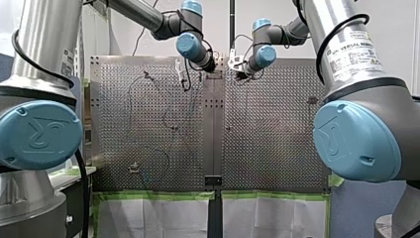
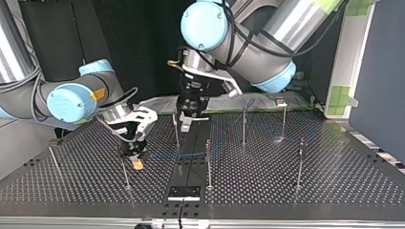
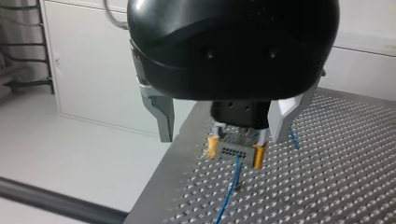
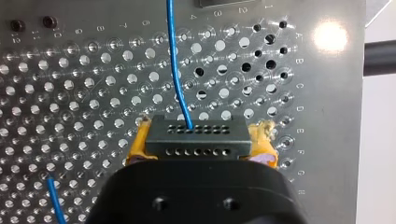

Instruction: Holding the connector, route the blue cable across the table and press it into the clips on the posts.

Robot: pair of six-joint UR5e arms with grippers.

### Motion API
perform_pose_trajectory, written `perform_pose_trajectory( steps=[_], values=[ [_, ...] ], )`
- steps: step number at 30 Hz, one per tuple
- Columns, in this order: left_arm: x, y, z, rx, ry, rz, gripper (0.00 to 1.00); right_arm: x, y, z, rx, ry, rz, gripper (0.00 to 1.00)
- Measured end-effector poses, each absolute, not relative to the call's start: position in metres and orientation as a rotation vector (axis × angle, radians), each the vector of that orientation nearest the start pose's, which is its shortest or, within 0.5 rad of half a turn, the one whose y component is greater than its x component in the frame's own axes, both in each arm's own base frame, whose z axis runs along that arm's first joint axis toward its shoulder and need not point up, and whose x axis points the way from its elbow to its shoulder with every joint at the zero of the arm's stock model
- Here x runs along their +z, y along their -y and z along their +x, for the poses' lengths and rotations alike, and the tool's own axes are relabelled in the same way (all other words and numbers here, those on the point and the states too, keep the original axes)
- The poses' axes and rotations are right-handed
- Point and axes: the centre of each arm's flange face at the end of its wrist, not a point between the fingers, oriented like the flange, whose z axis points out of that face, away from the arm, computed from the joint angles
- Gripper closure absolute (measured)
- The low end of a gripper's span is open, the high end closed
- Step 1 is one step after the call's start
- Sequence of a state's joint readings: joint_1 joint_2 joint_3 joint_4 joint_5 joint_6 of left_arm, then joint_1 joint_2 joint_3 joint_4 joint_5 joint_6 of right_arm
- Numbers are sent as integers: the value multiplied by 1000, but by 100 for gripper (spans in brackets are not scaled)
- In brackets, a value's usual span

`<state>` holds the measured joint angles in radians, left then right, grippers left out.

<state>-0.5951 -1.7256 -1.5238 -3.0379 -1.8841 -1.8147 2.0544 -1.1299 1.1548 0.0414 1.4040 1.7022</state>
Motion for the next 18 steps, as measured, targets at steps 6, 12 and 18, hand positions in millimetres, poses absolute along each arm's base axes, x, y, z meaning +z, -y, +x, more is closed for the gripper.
perform_pose_trajectory(
  steps=[6,12,18],
  values=[
    [433,410,399,-375,-1628,36,0,431,519,441,1713,1002,1704,100],
    [427,412,420,-323,-1632,-7,0,430,520,441,1712,1003,1702,100],
    [422,409,452,-283,-1618,-56,0,430,521,441,1712,1003,1702,100]
  ],
)
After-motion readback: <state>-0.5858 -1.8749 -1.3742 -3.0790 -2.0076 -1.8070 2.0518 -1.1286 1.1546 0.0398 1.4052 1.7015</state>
